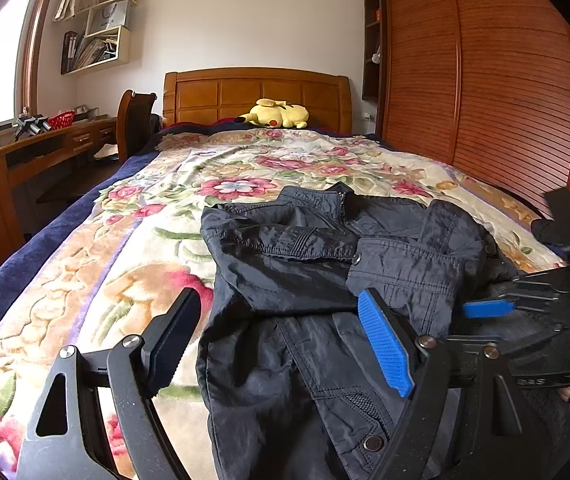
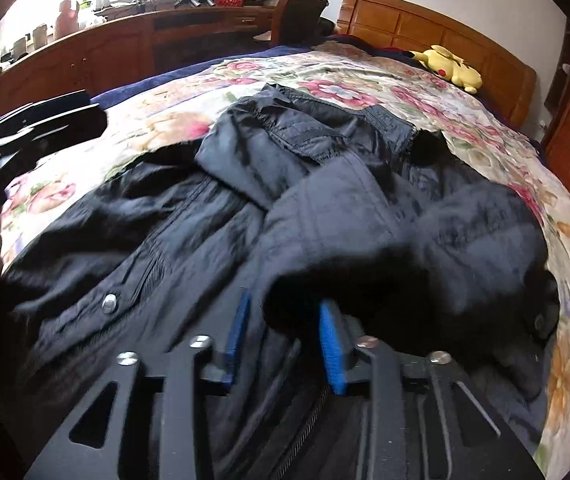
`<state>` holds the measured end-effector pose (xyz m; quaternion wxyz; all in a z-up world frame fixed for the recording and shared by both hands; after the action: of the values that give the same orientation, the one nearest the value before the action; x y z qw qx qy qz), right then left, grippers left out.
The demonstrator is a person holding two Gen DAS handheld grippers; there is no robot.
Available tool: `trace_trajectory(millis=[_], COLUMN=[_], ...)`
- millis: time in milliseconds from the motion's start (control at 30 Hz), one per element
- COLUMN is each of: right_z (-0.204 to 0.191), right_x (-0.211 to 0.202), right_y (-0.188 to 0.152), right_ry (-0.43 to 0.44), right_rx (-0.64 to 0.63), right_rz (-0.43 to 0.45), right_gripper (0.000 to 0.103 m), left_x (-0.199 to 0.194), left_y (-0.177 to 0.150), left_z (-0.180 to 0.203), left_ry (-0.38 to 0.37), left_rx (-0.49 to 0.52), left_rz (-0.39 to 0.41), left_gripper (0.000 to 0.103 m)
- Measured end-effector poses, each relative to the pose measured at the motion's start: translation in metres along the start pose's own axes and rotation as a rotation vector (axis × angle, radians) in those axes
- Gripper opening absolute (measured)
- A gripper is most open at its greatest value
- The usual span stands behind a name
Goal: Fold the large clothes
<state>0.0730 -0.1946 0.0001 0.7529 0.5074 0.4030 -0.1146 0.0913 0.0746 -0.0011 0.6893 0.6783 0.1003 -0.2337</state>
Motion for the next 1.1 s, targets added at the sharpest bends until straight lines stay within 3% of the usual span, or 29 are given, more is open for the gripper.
trace_trajectory(millis=[267, 600, 967, 1100], right_z=[0.032, 0.084, 0.091, 0.089], right_x=[-0.028, -0.023, 0.001, 0.005], right_y=[-0.025, -0.057, -0.072, -0.071], right_ry=[-0.109, -0.237, -0.212, -0.214], right_rx=[0.061, 0.193, 0.28, 0.287], right_rz=[0.059, 0.021, -0.022, 0.0], right_gripper=[0.052, 0.052, 0.052, 0.052], left_x=[-0.001, -0.005, 0.029, 0.044], left_y=[-0.001, 0.008, 0.011, 0.008], left_z=[0.008, 0.03, 0.106, 0.128], left_ry=[0.005, -0.025, -0.114, -0.123], left_rx=[0.028, 0.032, 0.129, 0.177], left_rz=[0.005, 0.02, -0.037, -0.062], left_gripper=[0.082, 0.082, 0.082, 0.082])
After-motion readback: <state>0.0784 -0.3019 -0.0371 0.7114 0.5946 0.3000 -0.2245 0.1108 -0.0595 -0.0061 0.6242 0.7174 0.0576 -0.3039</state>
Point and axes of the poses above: each gripper's, at about its wrist camera, not at the fingertips, and x roughly the way its jaws point, z to its right, y to its top, the point moved 5 cm from there along x, roughly the way its jaws point, and after that the axes turned 2 degrees about -y, right-handed, at the moved point
